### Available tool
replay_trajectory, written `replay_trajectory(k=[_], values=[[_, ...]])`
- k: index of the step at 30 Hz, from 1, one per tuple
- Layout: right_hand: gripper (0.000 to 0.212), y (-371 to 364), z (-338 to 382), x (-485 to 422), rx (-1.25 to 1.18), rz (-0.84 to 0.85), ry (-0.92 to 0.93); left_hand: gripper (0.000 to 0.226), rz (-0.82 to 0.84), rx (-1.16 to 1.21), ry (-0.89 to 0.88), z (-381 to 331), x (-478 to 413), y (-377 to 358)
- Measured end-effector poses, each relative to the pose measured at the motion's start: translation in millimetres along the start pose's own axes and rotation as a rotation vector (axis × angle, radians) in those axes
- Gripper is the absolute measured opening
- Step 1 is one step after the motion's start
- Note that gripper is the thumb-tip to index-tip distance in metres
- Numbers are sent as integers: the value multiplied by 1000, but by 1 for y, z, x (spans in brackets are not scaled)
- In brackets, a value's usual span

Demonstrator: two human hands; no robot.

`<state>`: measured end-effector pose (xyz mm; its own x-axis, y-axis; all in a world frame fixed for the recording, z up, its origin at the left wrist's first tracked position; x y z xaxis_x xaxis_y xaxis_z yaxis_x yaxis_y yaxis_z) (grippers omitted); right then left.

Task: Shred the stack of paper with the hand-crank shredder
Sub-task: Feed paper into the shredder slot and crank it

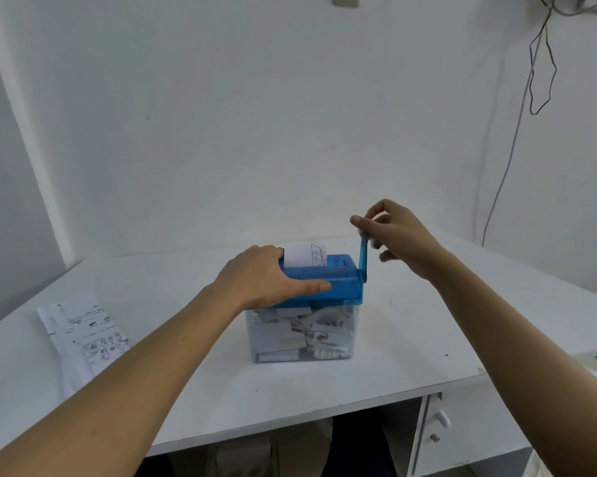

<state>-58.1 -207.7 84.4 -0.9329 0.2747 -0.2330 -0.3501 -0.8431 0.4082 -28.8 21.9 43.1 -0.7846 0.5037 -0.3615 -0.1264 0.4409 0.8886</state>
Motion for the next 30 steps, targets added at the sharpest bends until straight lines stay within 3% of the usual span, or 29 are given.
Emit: replay_trajectory(k=[7,11,17,24,30], values=[[32,-18,-22,-24,-165,-30,-71,95,10,-14,-7,-1,-1,-1],[36,-40,-55,-28,57,-54,-181,92,22,-4,-4,-1,1,0],[26,-60,-108,-5,111,-12,-358,78,21,-75,23,-4,2,2],[48,-57,-116,44,136,4,-360,87,56,-114,50,-6,3,1],[53,-38,-83,82,180,54,-293,75,90,-9,48,-7,3,2]])
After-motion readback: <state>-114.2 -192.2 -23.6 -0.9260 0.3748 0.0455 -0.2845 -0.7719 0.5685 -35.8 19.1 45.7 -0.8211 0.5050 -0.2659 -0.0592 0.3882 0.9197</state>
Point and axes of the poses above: each hand's wrist, its own x-axis away from the middle knuckle, its own y-axis out of the back of the hand, z = x × y, the point moved 7 cm from there along -x, towards the middle knuckle, and after that the axes turned 9 degrees about -y, right-handed, at the moved point
